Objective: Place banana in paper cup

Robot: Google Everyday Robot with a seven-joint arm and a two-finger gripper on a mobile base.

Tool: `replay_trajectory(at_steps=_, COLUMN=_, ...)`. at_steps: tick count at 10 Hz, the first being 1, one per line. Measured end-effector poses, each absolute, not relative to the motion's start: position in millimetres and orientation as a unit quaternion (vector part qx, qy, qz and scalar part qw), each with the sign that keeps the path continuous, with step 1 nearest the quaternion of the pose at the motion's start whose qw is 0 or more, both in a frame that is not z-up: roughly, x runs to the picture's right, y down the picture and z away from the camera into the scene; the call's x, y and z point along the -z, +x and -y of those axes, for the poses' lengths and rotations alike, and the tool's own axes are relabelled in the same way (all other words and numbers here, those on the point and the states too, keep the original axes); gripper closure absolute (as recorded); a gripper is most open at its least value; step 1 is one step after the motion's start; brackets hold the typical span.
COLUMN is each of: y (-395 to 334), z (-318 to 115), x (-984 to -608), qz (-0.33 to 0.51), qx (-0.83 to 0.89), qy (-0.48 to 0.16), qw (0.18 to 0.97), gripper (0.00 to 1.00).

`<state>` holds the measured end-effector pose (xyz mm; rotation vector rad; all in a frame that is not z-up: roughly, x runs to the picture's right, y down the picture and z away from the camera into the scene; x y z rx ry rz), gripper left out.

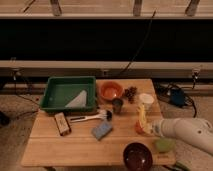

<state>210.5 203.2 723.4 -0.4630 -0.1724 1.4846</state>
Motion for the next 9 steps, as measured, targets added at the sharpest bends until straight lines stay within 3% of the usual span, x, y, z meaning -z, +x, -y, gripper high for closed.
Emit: replay_trajectory(at_steps=9, y=210, z=-219, x=-699, qz=0.089, qx=-0.662, qy=-0.222, qw=0.711, gripper=0.92)
